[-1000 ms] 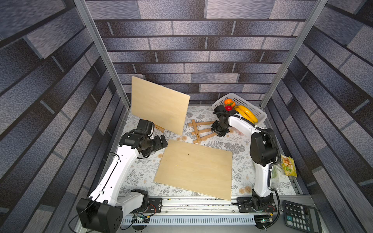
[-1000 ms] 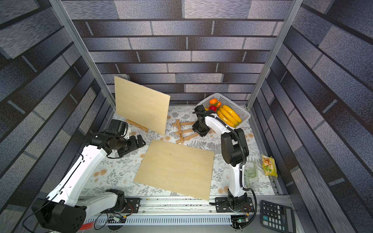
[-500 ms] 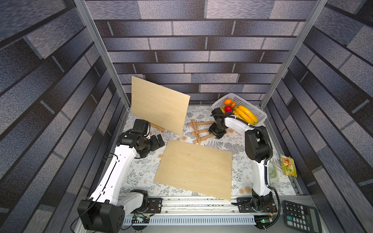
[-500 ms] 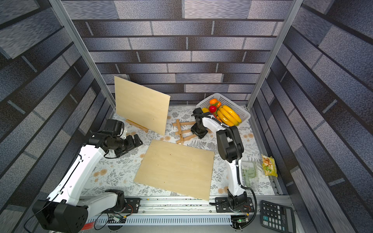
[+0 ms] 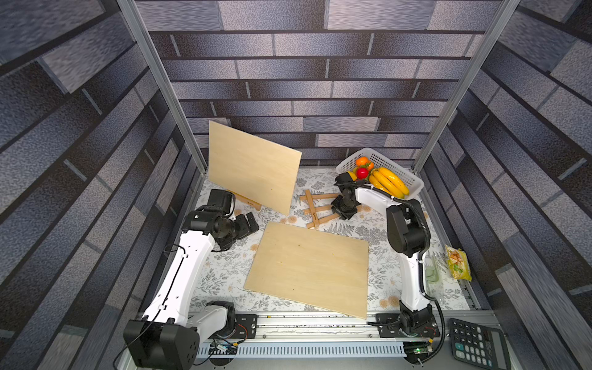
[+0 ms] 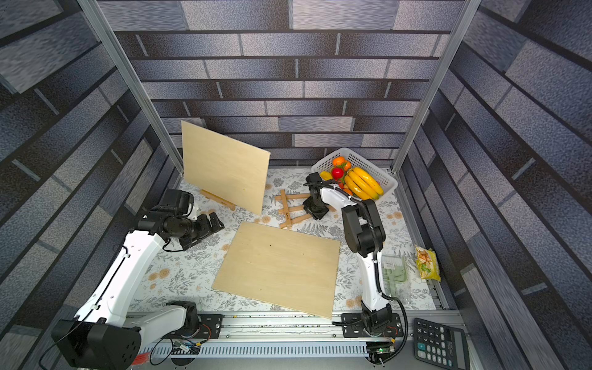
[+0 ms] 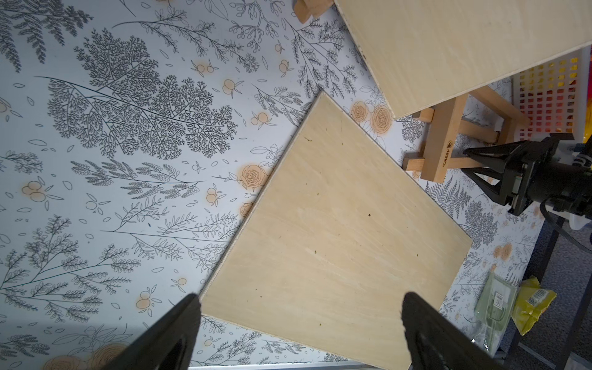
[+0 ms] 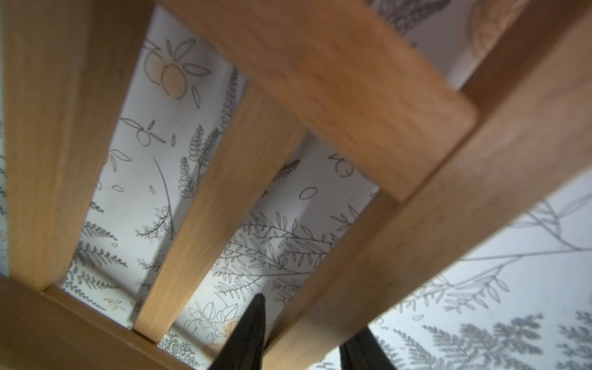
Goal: Assemble the easel
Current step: Pick up the easel at the center of the board.
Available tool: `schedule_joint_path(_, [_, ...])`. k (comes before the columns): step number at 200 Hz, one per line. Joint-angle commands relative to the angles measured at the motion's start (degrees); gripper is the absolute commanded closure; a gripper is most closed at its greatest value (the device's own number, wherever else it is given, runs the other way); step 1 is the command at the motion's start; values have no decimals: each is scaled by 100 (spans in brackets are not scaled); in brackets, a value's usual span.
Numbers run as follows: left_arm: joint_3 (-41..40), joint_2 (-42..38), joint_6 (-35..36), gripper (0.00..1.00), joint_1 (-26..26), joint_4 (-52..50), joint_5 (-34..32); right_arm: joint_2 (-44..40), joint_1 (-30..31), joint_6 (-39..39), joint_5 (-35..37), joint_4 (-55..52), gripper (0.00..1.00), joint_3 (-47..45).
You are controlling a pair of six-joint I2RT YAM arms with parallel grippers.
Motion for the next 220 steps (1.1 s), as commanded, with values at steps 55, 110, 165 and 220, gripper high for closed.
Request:
schedule_joint_path(55, [109, -113, -258, 0, -70, -147, 65, 37, -25, 65, 311, 34, 92, -157])
schedule_joint_path(110, [75, -112, -504, 0, -117, 168, 282, -606, -24, -584, 705, -409, 100, 522])
schedule_joint_path(165, [268, -75, -857, 0, -370, 615, 656, -1619, -24, -1214, 1191, -844, 100, 278])
schedule_joint_path(220, [829, 464, -2274, 0, -1000, 1519, 1457, -3289, 130, -1860, 1960, -1120, 100, -561])
